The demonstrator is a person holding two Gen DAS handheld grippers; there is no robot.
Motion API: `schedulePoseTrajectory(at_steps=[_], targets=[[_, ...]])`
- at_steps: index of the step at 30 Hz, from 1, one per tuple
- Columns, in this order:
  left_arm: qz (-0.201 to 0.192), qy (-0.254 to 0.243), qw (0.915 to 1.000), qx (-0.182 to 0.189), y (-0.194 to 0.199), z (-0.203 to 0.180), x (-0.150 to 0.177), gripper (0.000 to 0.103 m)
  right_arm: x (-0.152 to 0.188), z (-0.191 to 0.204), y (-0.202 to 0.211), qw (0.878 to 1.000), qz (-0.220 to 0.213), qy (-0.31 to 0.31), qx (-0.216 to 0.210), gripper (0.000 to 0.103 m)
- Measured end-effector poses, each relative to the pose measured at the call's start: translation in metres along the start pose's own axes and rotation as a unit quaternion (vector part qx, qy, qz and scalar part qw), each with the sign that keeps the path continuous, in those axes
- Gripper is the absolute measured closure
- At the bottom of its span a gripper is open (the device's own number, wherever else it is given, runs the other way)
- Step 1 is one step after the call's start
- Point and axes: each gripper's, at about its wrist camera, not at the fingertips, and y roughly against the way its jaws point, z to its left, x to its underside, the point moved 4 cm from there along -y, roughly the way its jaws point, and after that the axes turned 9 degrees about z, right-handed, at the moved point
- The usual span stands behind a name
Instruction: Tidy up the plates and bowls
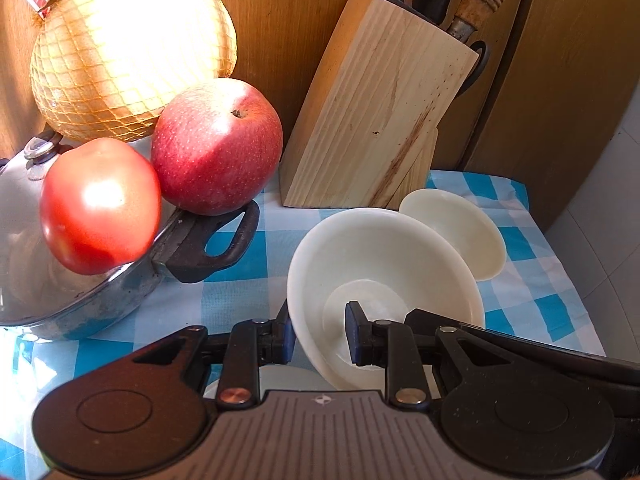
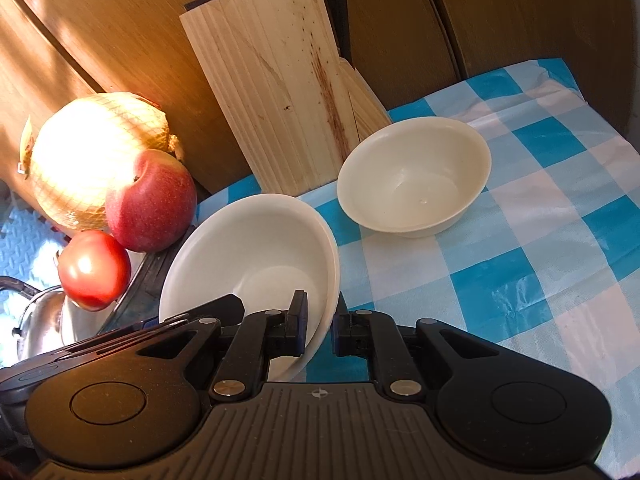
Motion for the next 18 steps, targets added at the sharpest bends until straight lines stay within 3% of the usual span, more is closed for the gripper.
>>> schedulePoseTrajectory(at_steps=[18], targets=[[-0.014,-0.003,0.9999,-0.008,0.037,0.007,0.024,0.084,0.025,0.024,0.024,0.999,0.010,0.034,-0.013,0.084]])
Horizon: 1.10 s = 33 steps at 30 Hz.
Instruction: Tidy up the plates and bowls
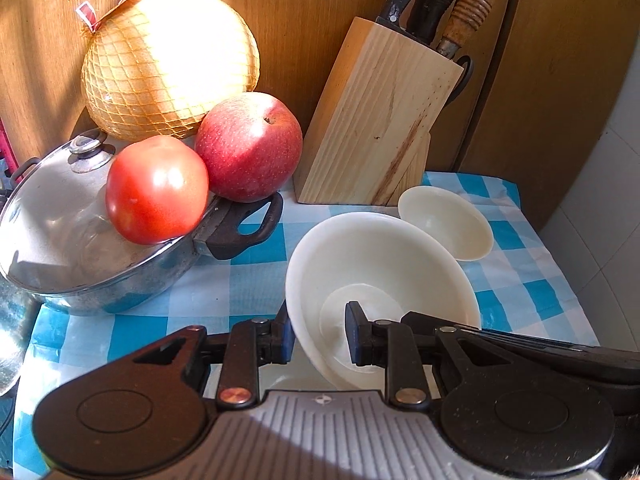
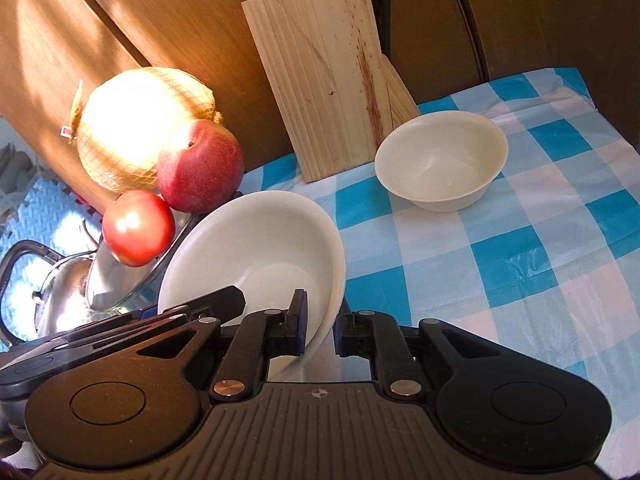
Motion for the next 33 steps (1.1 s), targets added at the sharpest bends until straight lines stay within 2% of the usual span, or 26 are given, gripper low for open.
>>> schedulePoseTrajectory(at_steps=[16,33], targets=[[0.003,0.005,1.0000,-0.004,0.019,0.014,0.019,0.084,0.019,0.020,0.004,1.000,0.014,0.026,-0.003,0.083],[0.027,0.013,0.9995,-0.007,0.017,0.029,0.040,0.084,0.036,0.031,-0.003,0.998,0.039,0.045,0.009,0.083]])
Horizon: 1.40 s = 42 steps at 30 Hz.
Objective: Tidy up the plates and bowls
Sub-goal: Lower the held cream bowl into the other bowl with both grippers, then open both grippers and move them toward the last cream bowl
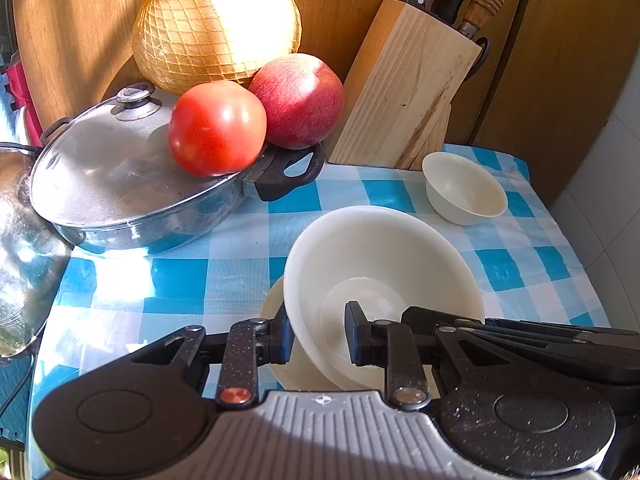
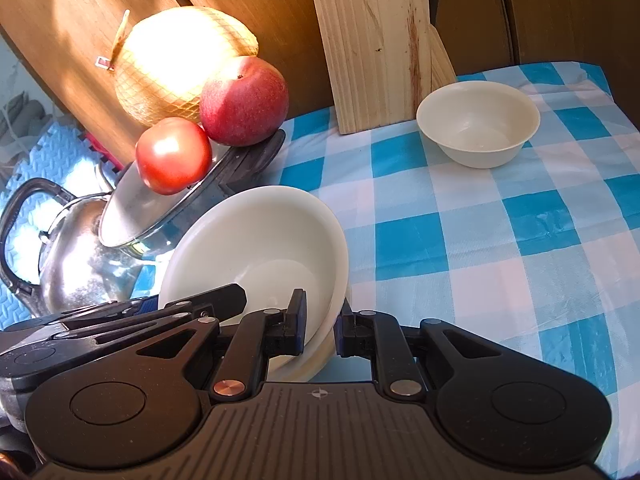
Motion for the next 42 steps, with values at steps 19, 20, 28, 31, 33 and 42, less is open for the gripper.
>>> schedulePoseTrajectory(at_steps=[19,20,28,31,33,42], targets=[[0.011,0.002,0.9999,-0.001,-0.003,0.003,0.003,0.084,0.004,0.007,0.000,1.000,0.001,0.022,0.017,0.080],[0.012,0.002,0.9999,-0.001,-0.003,0.003,0.003,0.084,0.004,0.007,0.000,1.000,0.000,0.022,0.017,0.079],[0.008,0.007,0.9999,-0.006,-0.001,0.007,0.002,0.082,0.006,0.007,0.002,0.999,-0.004,0.025,0.021,0.074],[0.006,0.011,0.9999,-0.009,0.000,0.011,0.003,0.082,0.005,0.004,0.004,0.999,-0.007,0.024,0.025,0.073],[0.006,0.012,0.9998,-0.012,0.000,0.012,0.003,0.082,0.005,0.003,0.004,0.999,-0.007,0.022,0.025,0.073],[-0.009,0.020,0.9998,-0.006,0.007,0.016,-0.001,0.081,0.001,-0.007,0.014,0.999,-0.022,0.010,0.026,0.072]])
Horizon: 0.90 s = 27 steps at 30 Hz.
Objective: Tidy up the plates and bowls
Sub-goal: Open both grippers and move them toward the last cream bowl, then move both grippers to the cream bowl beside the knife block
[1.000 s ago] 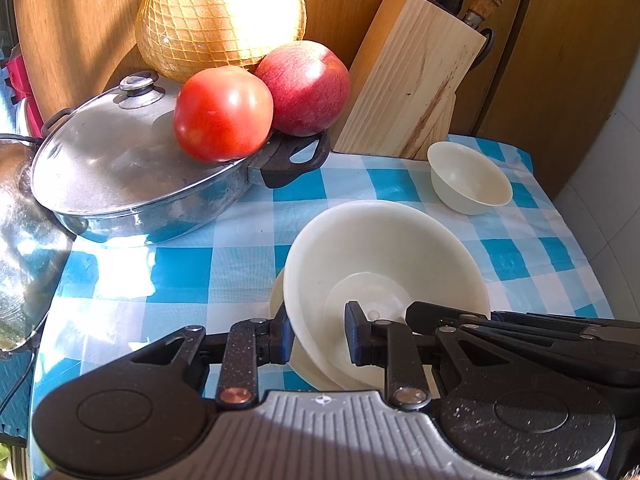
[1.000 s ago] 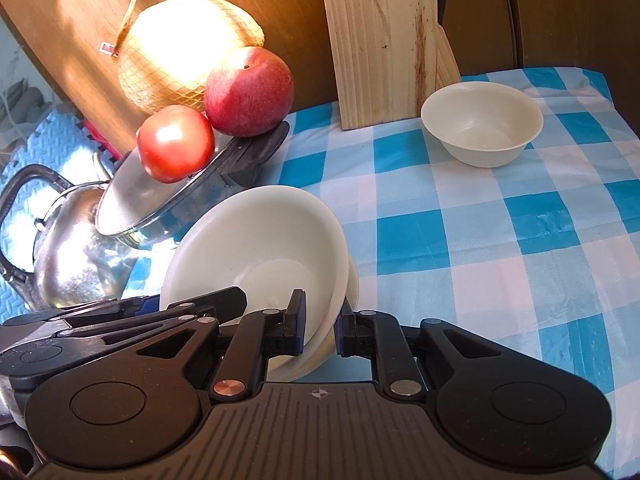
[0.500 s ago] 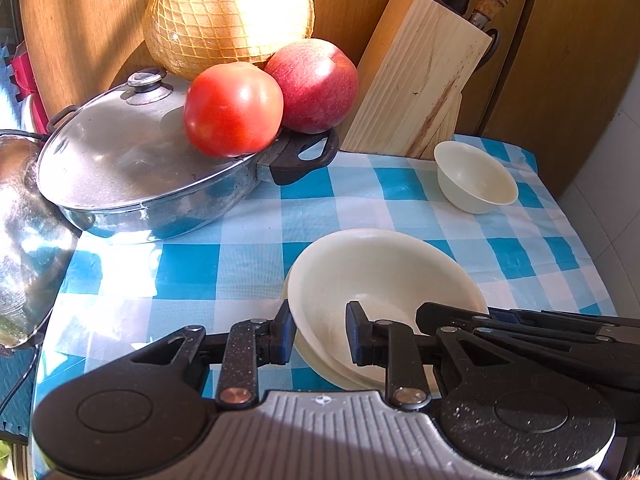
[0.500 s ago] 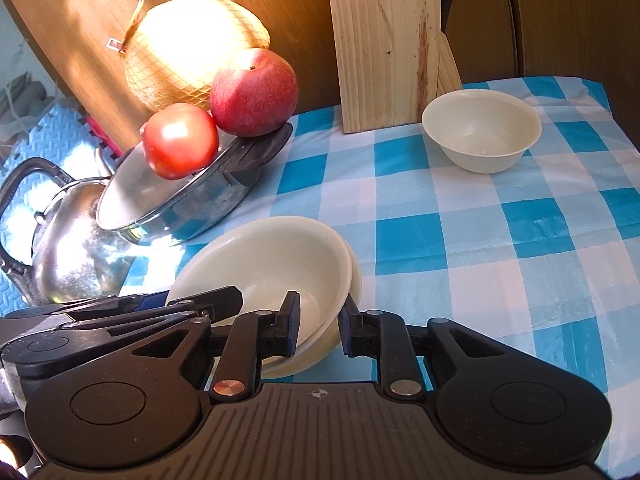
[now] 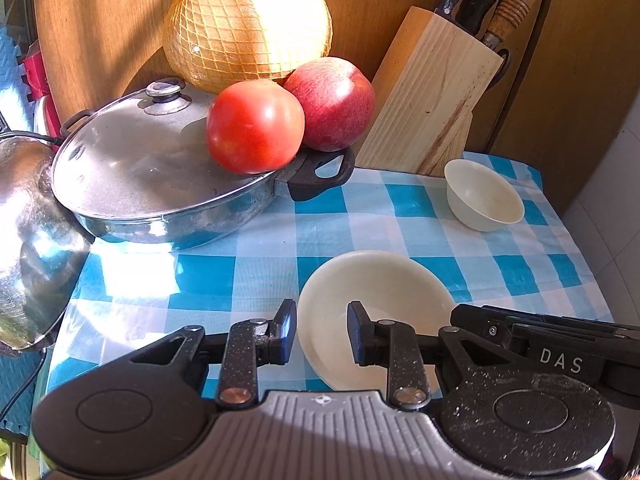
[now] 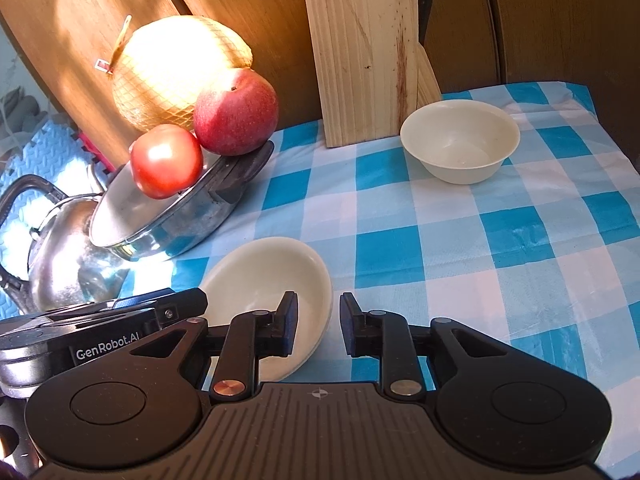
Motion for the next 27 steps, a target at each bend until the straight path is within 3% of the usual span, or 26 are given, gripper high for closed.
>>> schedulePoseTrajectory(at_steps=[8,14,23,27], targets=[[0.004,0.002,0.9997,0.024,0.001,-0.014,-0.011,0.081,-0.010,-0.034,0.012,0.999,-0.021,-0.043,0.009,0.069],[0.030,-0.007,0.9980,0.056,0.011,-0.029,-0.014,0.073,-0.015,-0.045,0.017,0.998,-0.030,-0.057,0.006,0.067],[0.037,-0.006,0.9872,0.155,0.038,-0.060,-0.012,0.065,-0.021,-0.059,0.024,0.996,-0.042,-0.075,0.003,0.067],[0.019,-0.020,0.9904,0.135,0.032,-0.080,-0.021,0.065,-0.027,-0.073,0.029,0.994,-0.054,-0.093,0.008,0.067]])
